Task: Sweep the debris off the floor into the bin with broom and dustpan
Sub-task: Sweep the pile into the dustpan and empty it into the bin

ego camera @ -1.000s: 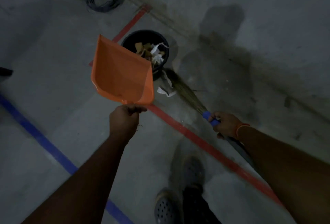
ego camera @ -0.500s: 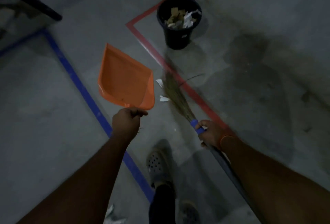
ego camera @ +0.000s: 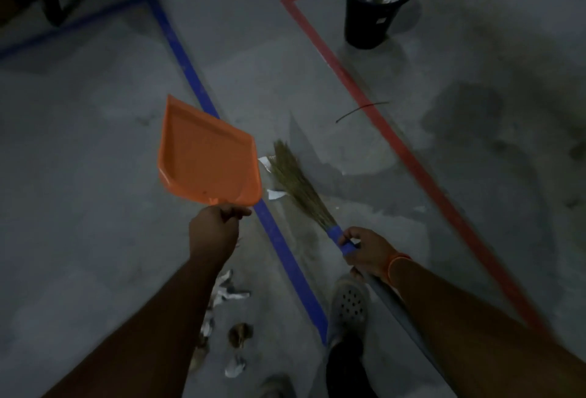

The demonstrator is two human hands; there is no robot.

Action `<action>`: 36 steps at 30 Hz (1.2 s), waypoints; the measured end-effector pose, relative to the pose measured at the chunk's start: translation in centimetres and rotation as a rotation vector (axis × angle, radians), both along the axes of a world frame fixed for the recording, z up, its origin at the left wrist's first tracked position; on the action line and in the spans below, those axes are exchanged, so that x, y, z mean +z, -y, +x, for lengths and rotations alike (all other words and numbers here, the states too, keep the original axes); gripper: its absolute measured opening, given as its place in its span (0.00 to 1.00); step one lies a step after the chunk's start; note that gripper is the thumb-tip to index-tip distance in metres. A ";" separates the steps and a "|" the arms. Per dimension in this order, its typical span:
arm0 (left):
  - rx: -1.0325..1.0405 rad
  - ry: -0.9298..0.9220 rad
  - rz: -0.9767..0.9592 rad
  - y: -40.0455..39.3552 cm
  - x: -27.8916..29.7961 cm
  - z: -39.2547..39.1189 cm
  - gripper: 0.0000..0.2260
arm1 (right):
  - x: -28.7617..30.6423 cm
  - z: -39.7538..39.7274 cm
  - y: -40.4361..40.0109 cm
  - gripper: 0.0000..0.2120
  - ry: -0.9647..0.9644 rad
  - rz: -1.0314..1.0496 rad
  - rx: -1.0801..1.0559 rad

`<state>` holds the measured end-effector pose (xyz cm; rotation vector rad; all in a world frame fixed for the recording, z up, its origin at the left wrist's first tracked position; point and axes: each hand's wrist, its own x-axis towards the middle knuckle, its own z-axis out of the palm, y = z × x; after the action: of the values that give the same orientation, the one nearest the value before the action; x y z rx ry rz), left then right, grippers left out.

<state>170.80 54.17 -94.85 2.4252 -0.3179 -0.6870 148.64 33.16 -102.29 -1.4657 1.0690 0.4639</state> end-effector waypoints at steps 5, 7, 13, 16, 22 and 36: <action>-0.036 -0.007 -0.013 -7.0 0.7 -2.9 0.17 | 1.7 -2.9 -2.4 0.13 0.095 -0.091 -0.001; -0.017 -0.002 -0.016 -8.3 0.4 -3.6 0.15 | 2.6 -3.5 -1.5 0.13 0.104 -0.129 0.003; 0.033 0.019 -0.063 -7.6 -1.4 -5.9 0.16 | 3.1 -2.3 5.6 0.17 0.080 -0.305 0.012; 0.025 -0.003 -0.079 -6.2 -2.6 -6.7 0.15 | 2.9 -1.5 8.7 0.16 0.080 -0.331 0.017; 0.050 -0.005 -0.109 -2.6 -3.7 -6.9 0.17 | 1.7 0.6 13.1 0.16 0.042 -0.365 -0.050; 0.020 -0.010 -0.140 2.1 -5.5 -7.3 0.17 | -4.1 -1.7 13.6 0.35 -0.236 -0.207 0.055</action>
<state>163.53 52.11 -100.35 2.2891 -0.3264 -0.6461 146.94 19.51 -106.42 -1.6546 1.2963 0.5906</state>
